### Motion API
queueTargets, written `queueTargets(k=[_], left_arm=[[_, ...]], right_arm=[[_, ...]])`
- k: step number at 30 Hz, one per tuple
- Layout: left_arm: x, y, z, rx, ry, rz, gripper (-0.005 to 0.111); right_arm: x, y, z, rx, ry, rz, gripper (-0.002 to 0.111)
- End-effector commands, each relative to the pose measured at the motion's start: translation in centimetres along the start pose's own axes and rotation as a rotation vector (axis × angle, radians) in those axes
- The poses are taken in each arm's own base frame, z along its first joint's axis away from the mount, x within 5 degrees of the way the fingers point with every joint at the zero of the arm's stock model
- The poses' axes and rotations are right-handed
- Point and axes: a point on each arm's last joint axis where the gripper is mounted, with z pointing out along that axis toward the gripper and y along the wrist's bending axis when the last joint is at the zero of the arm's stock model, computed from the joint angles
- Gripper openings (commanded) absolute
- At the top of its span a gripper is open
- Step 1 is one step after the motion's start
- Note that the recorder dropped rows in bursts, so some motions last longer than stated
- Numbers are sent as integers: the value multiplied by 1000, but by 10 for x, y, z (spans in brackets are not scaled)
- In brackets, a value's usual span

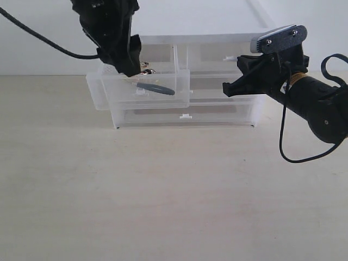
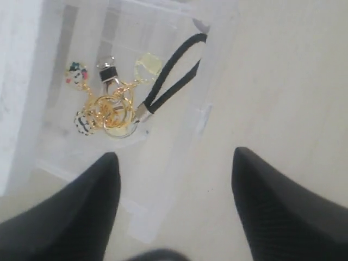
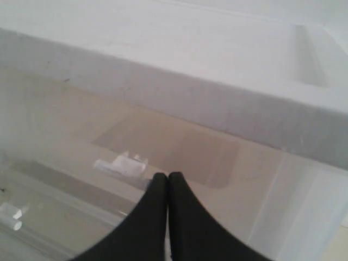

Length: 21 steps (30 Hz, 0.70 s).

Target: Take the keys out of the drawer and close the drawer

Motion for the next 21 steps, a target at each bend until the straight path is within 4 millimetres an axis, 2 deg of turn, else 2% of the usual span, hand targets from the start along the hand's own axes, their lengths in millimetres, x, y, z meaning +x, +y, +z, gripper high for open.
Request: queueTargets(k=[1, 3, 4, 8, 11, 16, 21], left_arm=[[-3, 9, -19, -100, -123, -338, 34], [-11, 17, -20, -140, -243, -562, 9], [-16, 19, -20, -139, -302, -668, 5], [-21, 25, -10, -89, -378, -970, 5], [-17, 26, 6, -57, -314, -1022, 5], [-3, 32, 35, -9, -111, -1079, 5], [-9, 37, 43, -9, -54, -1045, 5]], right_arm=[[-10, -11, 4, 64, -71, 40, 0], [-10, -11, 4, 63, -73, 47, 0], [-10, -11, 4, 65, -73, 48, 0], [-10, -11, 4, 68, -74, 58, 0], [-11, -11, 4, 67, -82, 94, 0], [-11, -11, 4, 67, -82, 98, 0], [-11, -11, 4, 67, -82, 98, 0]])
